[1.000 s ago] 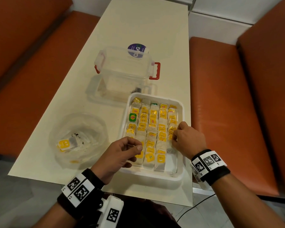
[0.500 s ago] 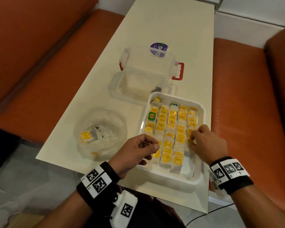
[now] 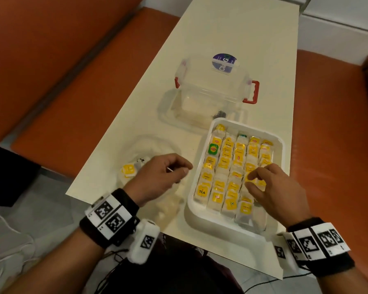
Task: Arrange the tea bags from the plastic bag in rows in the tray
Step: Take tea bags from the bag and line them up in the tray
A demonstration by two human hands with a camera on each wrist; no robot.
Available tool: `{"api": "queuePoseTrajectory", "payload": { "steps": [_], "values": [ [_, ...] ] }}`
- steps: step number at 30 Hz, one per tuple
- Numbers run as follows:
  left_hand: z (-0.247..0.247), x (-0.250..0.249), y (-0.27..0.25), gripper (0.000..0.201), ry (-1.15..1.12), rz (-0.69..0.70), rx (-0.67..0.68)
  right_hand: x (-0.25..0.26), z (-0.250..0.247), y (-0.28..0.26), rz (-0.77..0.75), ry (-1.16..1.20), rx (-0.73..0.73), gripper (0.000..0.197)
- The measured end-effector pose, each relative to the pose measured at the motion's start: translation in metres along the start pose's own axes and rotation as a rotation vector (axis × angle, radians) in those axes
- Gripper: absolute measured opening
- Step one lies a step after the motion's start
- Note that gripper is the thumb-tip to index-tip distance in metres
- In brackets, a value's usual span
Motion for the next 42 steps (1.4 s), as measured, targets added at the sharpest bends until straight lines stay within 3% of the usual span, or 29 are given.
{"api": "queuePoseTrajectory", "payload": {
  "steps": [4,7,10,20,27,31,37,42],
  "values": [
    [-0.042,-0.001,0.011,0.027,0.485,-0.012,-0.058,0.046,-0.007,-0.01,-0.128,0.157,0.085,0.018],
    [-0.06,0.009,0.018,0.034,0.842,-0.079,0.022,0.078,-0.003,-0.014,-0.201,0.183,0.135,0.024],
    [-0.067,0.025,0.018,0.031,1.003,-0.131,0.102,0.104,0.003,-0.015,-0.252,0.177,0.171,0.03],
    [-0.063,0.061,0.002,0.039,1.007,-0.067,0.181,0.181,0.043,-0.002,-0.357,0.059,0.337,0.057],
    [-0.072,0.081,0.003,0.027,0.959,0.029,0.058,0.196,0.068,0.003,-0.332,-0.083,0.363,0.042],
    [-0.089,0.084,0.002,0.041,0.997,0.004,-0.051,0.199,0.064,-0.013,-0.366,-0.143,0.357,0.039],
    [-0.099,0.09,0.005,0.046,1.143,-0.024,-0.023,0.206,0.059,-0.033,-0.365,-0.158,0.398,0.04],
    [-0.099,0.09,0.006,0.043,1.129,-0.062,-0.027,0.206,0.062,-0.035,-0.328,-0.159,0.41,0.041]
  ]
}}
Point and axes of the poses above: each hand's wrist, its own y-axis towards the middle knuckle, its own z-axis out of the palm, x = y × z, the point moved 3 cm from there along y, towards the middle knuckle, and after that the axes turned 3 degrees about -y, right-handed, at the moved point
